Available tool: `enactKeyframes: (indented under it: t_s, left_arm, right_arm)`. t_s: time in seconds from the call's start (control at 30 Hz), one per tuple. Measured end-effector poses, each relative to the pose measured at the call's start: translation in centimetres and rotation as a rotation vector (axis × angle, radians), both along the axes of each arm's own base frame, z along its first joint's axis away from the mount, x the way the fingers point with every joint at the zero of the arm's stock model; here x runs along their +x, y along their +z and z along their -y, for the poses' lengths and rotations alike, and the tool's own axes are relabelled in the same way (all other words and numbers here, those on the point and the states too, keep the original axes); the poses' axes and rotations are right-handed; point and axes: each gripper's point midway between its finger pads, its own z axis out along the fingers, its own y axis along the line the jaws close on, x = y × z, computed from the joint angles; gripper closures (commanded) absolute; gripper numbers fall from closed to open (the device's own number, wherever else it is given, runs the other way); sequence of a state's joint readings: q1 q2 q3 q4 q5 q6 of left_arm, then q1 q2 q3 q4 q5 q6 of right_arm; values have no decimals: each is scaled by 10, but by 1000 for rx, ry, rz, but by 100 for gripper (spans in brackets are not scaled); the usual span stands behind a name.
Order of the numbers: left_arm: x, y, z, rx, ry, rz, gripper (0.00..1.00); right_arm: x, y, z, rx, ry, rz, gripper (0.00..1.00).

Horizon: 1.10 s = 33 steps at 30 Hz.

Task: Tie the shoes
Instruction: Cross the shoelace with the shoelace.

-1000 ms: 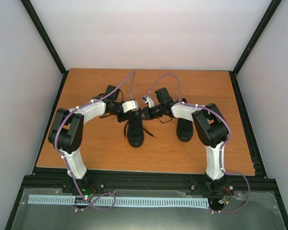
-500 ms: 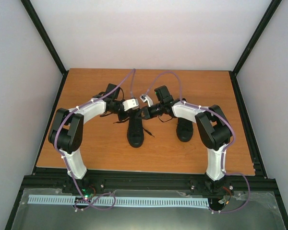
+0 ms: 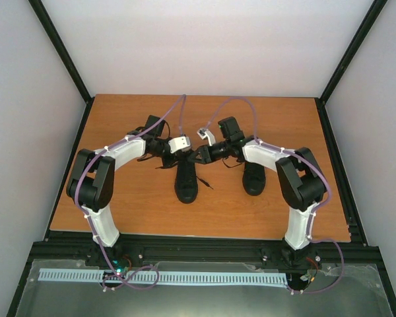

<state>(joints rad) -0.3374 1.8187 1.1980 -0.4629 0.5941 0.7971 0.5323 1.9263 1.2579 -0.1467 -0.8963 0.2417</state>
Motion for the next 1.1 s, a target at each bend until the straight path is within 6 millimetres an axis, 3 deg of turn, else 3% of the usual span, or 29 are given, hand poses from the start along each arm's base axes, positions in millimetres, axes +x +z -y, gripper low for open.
enactKeyframes:
  t_s: [0.17, 0.27, 0.6, 0.87, 1.1]
  left_arm:
    - [0, 0, 0, 0, 0, 0, 99]
    - [0, 0, 0, 0, 0, 0, 99]
    - [0, 0, 0, -1, -1, -1, 99]
    - [0, 0, 0, -1, -1, -2, 99]
    - [-1, -1, -2, 4, 4, -11, 99]
  right_arm:
    - [0, 6, 21, 7, -46, 8, 83]
    - [0, -4, 29, -8, -76, -8, 87]
    - [16, -33, 14, -9, -108, -51, 89]
    - [23, -28, -9, 29, -71, -32, 88]
    - [24, -30, -17, 35, -52, -37, 87]
